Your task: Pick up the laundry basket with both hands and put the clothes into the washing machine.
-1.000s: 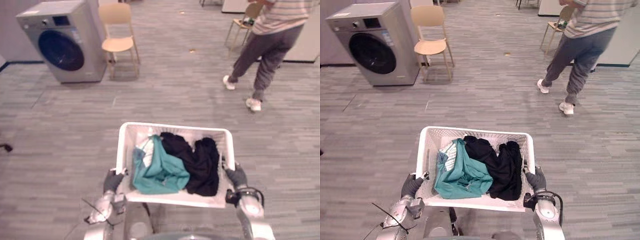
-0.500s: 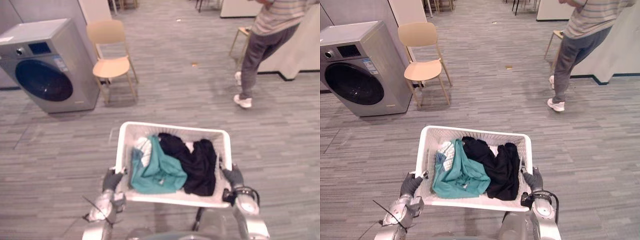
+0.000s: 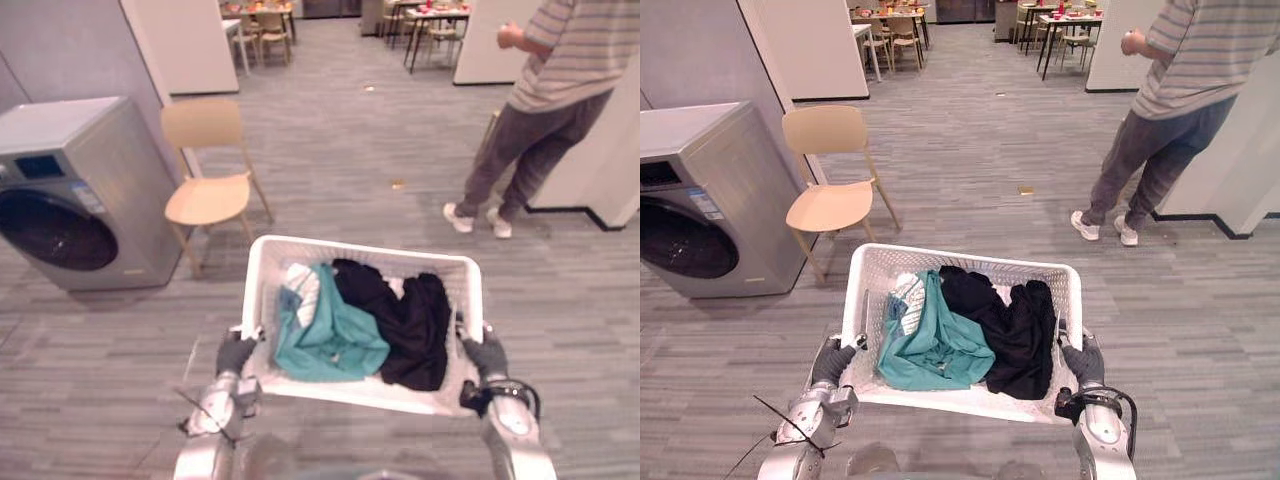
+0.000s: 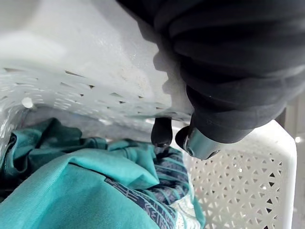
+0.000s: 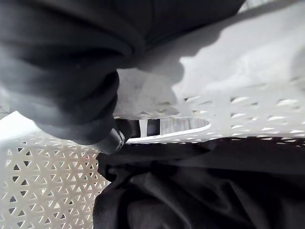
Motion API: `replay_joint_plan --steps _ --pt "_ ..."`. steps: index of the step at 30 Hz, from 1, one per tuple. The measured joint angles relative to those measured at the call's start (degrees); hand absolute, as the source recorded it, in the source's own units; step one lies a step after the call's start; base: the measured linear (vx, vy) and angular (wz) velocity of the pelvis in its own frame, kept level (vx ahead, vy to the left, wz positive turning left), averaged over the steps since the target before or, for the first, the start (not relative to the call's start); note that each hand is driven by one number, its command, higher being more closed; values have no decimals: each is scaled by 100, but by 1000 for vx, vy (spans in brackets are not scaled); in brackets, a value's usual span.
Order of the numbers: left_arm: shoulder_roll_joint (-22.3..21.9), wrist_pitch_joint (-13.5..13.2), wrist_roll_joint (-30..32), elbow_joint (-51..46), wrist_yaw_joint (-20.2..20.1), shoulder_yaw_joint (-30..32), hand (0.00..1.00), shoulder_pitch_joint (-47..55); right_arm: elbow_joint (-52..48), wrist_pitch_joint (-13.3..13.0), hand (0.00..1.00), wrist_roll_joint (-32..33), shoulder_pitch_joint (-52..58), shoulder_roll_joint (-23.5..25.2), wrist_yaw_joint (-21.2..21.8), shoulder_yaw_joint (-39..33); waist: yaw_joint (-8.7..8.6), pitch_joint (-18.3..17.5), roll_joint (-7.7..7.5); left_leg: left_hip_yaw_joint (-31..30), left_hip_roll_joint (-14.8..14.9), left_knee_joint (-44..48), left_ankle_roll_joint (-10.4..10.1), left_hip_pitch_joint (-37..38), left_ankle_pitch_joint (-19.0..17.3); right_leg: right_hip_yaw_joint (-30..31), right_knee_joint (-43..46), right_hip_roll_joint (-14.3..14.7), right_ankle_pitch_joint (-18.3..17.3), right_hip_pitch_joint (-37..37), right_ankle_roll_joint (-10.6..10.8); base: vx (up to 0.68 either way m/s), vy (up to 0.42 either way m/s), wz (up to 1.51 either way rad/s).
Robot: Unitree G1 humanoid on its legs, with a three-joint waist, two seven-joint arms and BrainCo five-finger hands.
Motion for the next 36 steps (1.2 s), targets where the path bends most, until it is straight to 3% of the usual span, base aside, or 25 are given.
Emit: replay_joint_plan --steps 1,8,12,13,18,22,26,28,30,31,32,33,35,36 --pt "-74 -16 3 57 -11 68 100 255 179 -102 100 164 143 5 18 124 128 -386 -133 -109 -897 -2165 -456 1194 40 430 505 -680 15 -698 768 217 15 -20" --pt "-73 -7 7 63 -12 59 100 253 280 -108 100 191 140 46 53 2 118 -455 -154 -22 -932 -2386 -456 1243 44 445 388 -712 36 -723 786 3 4 -2" --pt "67 -10 24 512 -13 -41 100 142 1026 -160 100 390 -40 21 216 -62 7 -833 -208 40 -1034 -3037 -492 1279 357 407 -295 -655 370 -672 831 71 25 -5" --pt "165 -15 23 837 -13 -68 100 -31 1380 -156 100 434 -204 23 252 -63 -18 -917 -148 33 -1113 -3330 -469 1345 515 361 -568 -623 507 -610 848 103 19 1" --pt "378 -10 23 1544 -3 -210 100 -448 2331 -100 100 634 -618 35 296 -114 -51 -918 -191 7 -1327 -4196 -400 1368 989 142 -1268 -622 899 -517 939 115 43 11" --pt "513 -28 11 1603 16 -184 100 -450 2639 -100 100 643 -843 53 314 -49 -14 -887 -216 -141 -1403 -4196 -399 1354 989 -240 -1346 -704 957 -349 1016 98 27 28" --pt "410 -35 9 1509 54 -30 100 -481 2769 -106 100 643 -1136 34 414 -27 67 -831 -122 -362 -1501 -4195 -347 1268 949 -576 -1274 -844 1048 -311 1074 38 56 29" --pt "211 -37 12 1505 56 -10 100 -477 2756 -107 100 642 -1170 -140 440 -77 79 -675 49 -594 -1561 -4162 -204 1267 844 -897 -598 -1054 1032 -448 1096 -2 121 61" --pt "68 -31 24 1501 55 -11 100 -452 2657 -108 100 641 -1077 -241 474 -109 -1 -531 135 -889 -1700 -4101 -62 1268 689 -1281 603 -1490 1034 -739 1086 -52 166 90" --pt "83 -29 24 1439 55 -10 100 -408 2593 -109 100 641 -1030 -196 525 -109 -30 -458 52 -1067 -1892 -4061 53 1286 609 -1425 1547 -1913 1085 -1042 676 10 177 80" --pt "107 -27 24 1387 55 -9 100 -374 2594 -108 100 641 -1022 -160 534 -109 -26 -432 25 -1143 -1956 -4046 92 1310 583 -1430 1921 -2080 1190 -1178 350 63 213 66" --pt "184 -21 25 1229 55 7 100 -244 2593 -105 100 639 -1001 -109 551 -108 -13 -397 34 -1237 -1996 -4039 169 1356 534 -1191 2505 -2226 1577 -1490 -191 137 192 45" --pt "345 -28 25 1180 54 91 100 -193 2593 -104 100 601 -981 88 564 -87 11 -316 109 -1480 -1958 -3913 297 1367 459 -640 3069 -1866 922 -1932 186 161 115 48" --pt "448 -28 25 1178 51 92 100 -210 2578 -100 100 594 -974 169 560 -87 -16 -216 148 -1668 -1892 -3796 402 1350 386 -272 2986 -1251 399 -2113 409 116 55 52"
